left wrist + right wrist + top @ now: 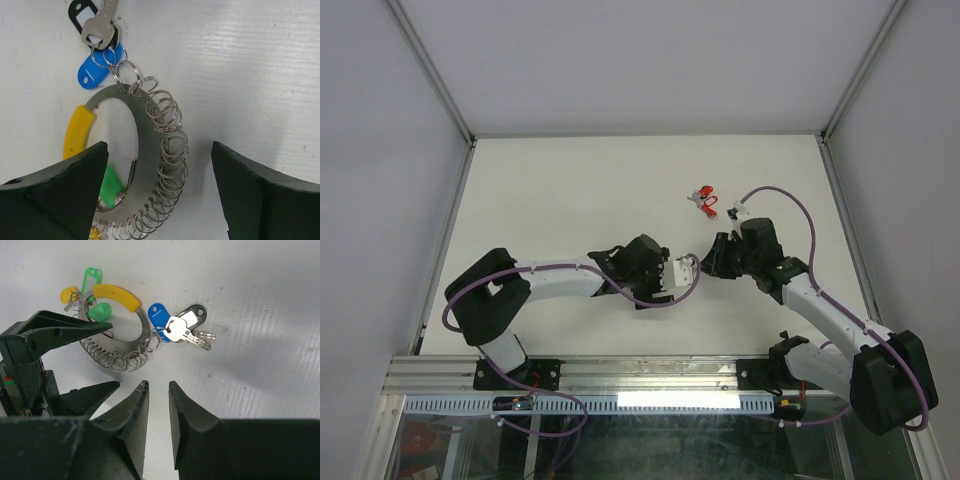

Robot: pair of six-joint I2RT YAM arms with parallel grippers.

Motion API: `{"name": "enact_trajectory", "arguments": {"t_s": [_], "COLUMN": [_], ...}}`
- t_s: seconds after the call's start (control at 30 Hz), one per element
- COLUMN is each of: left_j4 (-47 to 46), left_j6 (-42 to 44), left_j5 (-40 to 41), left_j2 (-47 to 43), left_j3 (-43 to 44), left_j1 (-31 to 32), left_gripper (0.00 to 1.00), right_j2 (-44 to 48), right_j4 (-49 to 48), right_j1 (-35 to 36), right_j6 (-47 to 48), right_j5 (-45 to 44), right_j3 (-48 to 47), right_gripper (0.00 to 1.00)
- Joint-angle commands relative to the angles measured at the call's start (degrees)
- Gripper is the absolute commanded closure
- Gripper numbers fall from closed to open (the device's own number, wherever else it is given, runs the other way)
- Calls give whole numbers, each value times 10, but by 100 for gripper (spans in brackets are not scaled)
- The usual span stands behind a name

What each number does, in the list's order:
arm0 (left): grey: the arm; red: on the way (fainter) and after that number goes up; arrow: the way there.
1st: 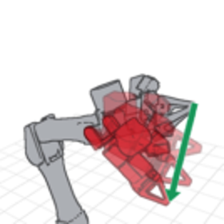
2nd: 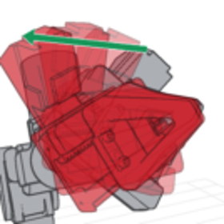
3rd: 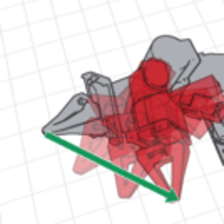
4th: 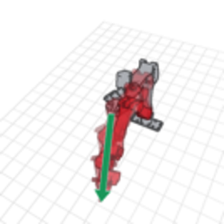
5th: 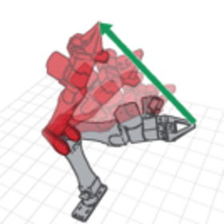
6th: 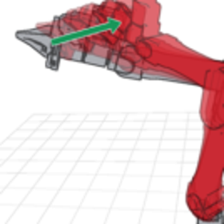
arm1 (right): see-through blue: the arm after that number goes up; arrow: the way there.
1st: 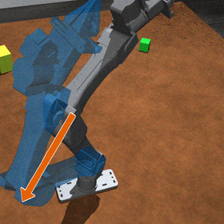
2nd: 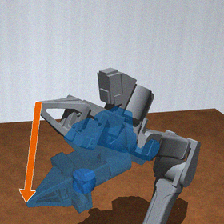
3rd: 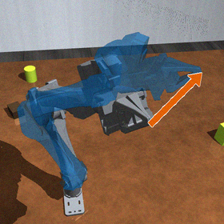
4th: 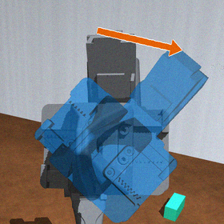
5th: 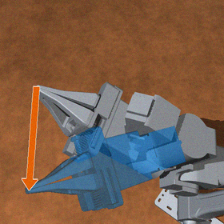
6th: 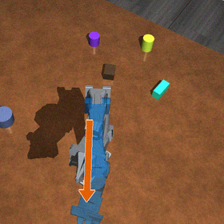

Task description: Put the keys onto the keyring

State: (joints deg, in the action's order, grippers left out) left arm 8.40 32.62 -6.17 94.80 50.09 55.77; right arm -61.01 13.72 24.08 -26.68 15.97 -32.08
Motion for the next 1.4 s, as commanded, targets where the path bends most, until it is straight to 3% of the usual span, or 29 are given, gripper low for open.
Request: {"name": "enact_trajectory", "arguments": {"t_s": [0.0,0.23,0.47,1.07,1.37], "left_j4": [69,138,179,175,120], "left_j6": [49,66,82,94,65], "left_j5": [-44,-105,-97,-91,-125], "left_j2": [28,36,71,82,17], "left_j3": [34,42,53,60,40], "left_j1": [-11,-43,-56,-56,-57], "left_gripper": [18,18,22,72,76], "right_j2": [27,39,38,50,85], "right_j4": [-8,9,9,15,18], "right_j1": [-4,-11,-14,-17,-18], "right_j6": [3,7,3,-4,-25], "right_j5": [12,13,24,26,13], "right_j3": [0,-2,-4,0,5], "right_gripper": [74,74,74,74,73]}}
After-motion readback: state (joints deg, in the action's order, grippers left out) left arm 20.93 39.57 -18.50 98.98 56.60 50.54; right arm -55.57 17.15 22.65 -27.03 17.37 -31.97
